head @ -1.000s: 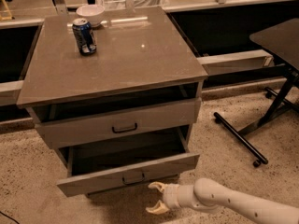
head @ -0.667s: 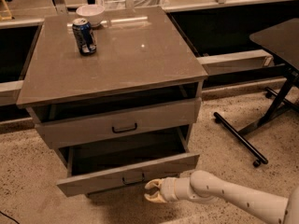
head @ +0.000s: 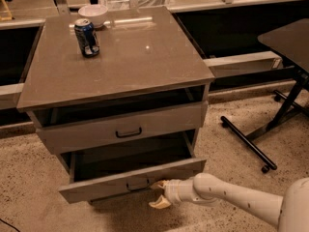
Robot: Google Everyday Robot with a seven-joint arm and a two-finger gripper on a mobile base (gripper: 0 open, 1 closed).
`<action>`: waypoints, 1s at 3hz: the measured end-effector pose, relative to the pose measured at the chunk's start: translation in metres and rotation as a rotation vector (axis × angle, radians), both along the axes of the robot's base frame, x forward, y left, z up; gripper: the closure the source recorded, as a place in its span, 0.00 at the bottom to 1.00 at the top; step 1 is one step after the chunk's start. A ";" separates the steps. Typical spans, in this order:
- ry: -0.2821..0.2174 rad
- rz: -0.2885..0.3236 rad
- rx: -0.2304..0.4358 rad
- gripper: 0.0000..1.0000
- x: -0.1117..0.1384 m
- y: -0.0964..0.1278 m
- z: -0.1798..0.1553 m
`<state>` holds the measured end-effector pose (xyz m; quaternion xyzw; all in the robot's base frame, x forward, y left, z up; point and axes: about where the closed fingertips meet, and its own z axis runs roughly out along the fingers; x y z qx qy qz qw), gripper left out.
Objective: Close middle drawer
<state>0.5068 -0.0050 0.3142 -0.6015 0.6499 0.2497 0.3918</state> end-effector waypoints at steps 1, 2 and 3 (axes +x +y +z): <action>0.000 -0.014 -0.010 0.20 0.003 -0.003 -0.006; -0.036 -0.036 0.001 0.00 0.008 -0.007 -0.008; -0.076 -0.042 0.030 0.00 0.011 -0.008 -0.004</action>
Offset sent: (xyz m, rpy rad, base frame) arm 0.0189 -0.0183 -0.0109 0.0148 -0.0960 -0.0764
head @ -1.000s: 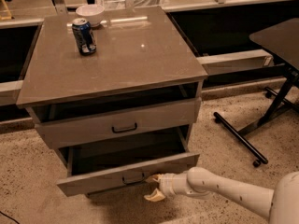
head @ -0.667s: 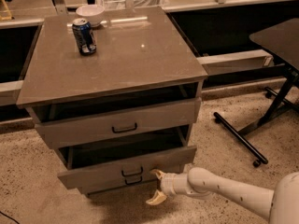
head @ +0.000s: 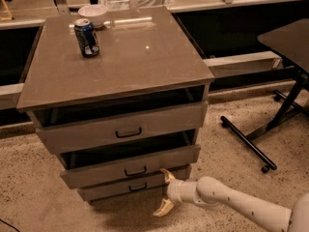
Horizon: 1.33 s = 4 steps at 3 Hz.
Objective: Close middle drawer
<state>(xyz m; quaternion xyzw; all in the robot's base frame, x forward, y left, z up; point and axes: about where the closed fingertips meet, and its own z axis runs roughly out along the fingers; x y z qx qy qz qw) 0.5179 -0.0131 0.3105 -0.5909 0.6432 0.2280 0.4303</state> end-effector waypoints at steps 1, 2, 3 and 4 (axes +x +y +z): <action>-0.015 -0.002 0.020 0.00 0.006 0.000 0.004; -0.035 -0.022 0.033 0.00 0.021 -0.002 0.008; -0.047 -0.035 0.040 0.00 0.036 -0.003 0.010; -0.051 -0.039 0.062 0.00 0.035 -0.003 0.010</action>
Offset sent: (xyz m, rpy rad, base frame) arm 0.0404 -0.0090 0.0150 0.0453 -0.0621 -0.0542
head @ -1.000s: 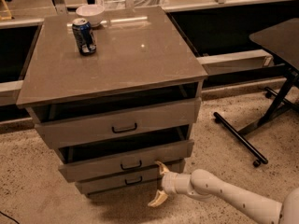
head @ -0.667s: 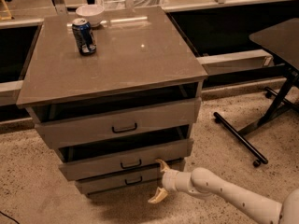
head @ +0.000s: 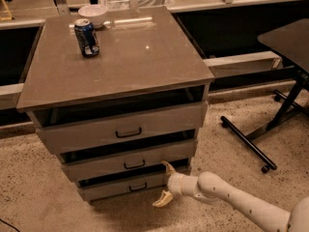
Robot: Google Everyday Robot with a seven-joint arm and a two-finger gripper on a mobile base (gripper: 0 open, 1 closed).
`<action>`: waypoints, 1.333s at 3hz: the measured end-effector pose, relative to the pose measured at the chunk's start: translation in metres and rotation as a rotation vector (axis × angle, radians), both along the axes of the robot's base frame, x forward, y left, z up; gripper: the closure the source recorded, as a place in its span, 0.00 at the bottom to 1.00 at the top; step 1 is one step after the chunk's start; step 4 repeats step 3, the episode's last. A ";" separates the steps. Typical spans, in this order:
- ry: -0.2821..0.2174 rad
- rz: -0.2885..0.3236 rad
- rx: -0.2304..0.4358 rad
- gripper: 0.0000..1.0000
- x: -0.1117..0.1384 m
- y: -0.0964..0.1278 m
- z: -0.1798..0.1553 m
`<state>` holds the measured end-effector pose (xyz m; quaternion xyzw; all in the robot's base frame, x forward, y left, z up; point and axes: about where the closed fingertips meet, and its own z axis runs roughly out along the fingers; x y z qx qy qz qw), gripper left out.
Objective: Close middle drawer
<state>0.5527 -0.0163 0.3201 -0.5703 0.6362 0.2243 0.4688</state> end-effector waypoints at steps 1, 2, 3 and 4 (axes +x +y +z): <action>0.038 0.023 0.041 0.00 -0.029 0.003 -0.012; 0.044 0.049 0.134 0.00 -0.089 0.007 0.009; 0.049 0.044 0.139 0.00 -0.096 0.004 0.008; 0.049 0.044 0.139 0.00 -0.096 0.004 0.008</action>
Offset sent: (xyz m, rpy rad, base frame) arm -0.1061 0.0175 0.0009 0.1833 0.0886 0.1046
